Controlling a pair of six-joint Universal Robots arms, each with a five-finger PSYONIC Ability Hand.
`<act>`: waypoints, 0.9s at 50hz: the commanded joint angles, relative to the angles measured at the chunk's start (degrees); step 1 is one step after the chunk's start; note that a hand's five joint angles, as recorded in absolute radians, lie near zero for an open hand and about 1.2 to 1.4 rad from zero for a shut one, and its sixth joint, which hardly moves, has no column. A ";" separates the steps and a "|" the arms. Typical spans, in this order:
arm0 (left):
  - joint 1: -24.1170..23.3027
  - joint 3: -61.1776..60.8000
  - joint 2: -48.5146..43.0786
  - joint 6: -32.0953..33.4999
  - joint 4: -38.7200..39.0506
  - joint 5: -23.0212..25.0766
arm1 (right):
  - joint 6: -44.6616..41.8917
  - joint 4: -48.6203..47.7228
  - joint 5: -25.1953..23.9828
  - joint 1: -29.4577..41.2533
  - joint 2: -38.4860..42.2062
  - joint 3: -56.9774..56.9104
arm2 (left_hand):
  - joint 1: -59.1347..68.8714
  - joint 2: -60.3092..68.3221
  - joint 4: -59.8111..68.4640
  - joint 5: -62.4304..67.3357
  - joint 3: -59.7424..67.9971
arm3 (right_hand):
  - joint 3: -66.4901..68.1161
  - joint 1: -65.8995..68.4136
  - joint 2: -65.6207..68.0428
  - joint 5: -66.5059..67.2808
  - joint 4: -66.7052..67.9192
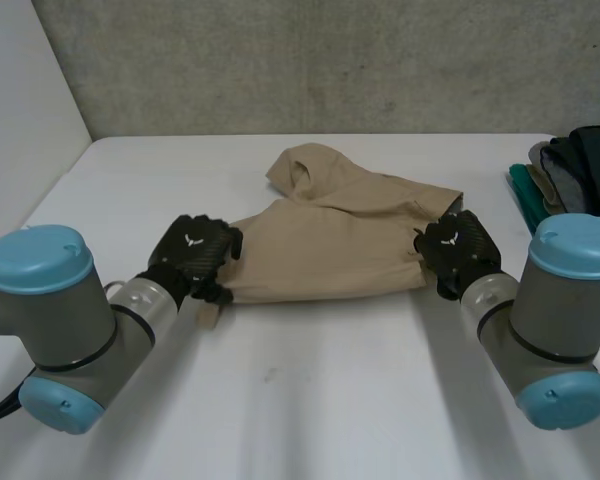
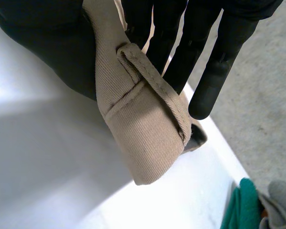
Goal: Fold the laundry.
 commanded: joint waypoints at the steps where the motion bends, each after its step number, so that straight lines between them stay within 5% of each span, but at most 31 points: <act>1: 1.92 2.23 -0.80 -0.20 -6.42 -1.43 | 0.35 0.99 -1.32 -1.41 -1.72 1.83 | 1.20 0.18 0.21 0.54 0.00 | 10.50 16.57 12.56 12.55 11.32; 10: 1.48 1.62 0.17 -0.29 -14.24 -0.64 | 1.05 0.99 -1.40 -2.38 -3.65 2.53 | 5.22 4.20 4.23 4.56 4.03 | 10.50 16.57 12.56 12.55 11.32; 15: 0.08 1.53 1.48 0.07 -17.76 -1.16 | 2.02 3.87 -1.58 -1.94 -5.58 2.27 | 41.35 40.33 40.36 40.69 40.15 | 10.50 16.57 12.56 12.55 11.32; 32: 1.74 14.70 32.78 -1.69 -35.60 -1.52 | 1.22 31.30 -7.38 -5.28 -24.66 -16.17 | 41.39 40.37 40.39 40.73 40.19 | 10.50 16.57 12.56 12.55 11.32; 37: 1.13 21.47 24.98 -0.47 -41.40 -2.22 | 2.37 38.24 -8.96 -5.98 -17.91 -22.86 | 41.39 40.37 40.39 40.73 40.19 | 10.50 16.57 12.56 12.55 11.32; 45: 0.08 37.79 -0.93 7.00 -49.06 -6.26 | -3.25 44.67 -5.64 -3.18 2.73 -34.09 | 41.39 40.37 40.39 40.73 40.19 | 10.50 16.57 12.56 12.55 11.32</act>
